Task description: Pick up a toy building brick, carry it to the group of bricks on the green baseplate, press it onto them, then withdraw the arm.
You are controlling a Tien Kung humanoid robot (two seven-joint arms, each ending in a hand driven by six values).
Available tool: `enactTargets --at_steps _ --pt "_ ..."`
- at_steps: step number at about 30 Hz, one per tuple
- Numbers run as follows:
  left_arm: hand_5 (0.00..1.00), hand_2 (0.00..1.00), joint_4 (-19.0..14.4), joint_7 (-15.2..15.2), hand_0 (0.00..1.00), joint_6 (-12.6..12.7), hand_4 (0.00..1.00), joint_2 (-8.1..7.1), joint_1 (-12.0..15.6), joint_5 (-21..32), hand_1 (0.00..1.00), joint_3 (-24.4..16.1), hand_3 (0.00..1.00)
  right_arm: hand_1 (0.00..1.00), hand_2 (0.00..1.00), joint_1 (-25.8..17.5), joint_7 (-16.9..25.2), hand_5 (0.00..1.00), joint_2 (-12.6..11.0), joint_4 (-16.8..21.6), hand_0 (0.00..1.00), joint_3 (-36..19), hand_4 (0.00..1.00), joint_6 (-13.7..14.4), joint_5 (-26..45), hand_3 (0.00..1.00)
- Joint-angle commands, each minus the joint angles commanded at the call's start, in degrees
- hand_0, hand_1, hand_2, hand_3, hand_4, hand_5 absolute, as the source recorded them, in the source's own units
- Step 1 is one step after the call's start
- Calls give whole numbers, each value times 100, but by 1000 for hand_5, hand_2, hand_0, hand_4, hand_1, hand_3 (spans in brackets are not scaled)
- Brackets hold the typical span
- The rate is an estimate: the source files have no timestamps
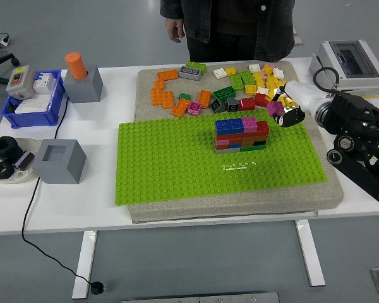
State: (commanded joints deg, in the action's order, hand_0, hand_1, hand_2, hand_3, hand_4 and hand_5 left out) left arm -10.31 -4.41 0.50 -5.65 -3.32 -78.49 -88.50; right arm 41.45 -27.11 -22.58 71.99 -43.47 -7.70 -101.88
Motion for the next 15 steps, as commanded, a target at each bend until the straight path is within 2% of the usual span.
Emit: enactTargets --at_steps 15 --pt "218 549 0 3 628 -2 615 3 -1 -7 587 -4 577 843 859 -63 5 50 80 111 893 157 548 26 55 588"
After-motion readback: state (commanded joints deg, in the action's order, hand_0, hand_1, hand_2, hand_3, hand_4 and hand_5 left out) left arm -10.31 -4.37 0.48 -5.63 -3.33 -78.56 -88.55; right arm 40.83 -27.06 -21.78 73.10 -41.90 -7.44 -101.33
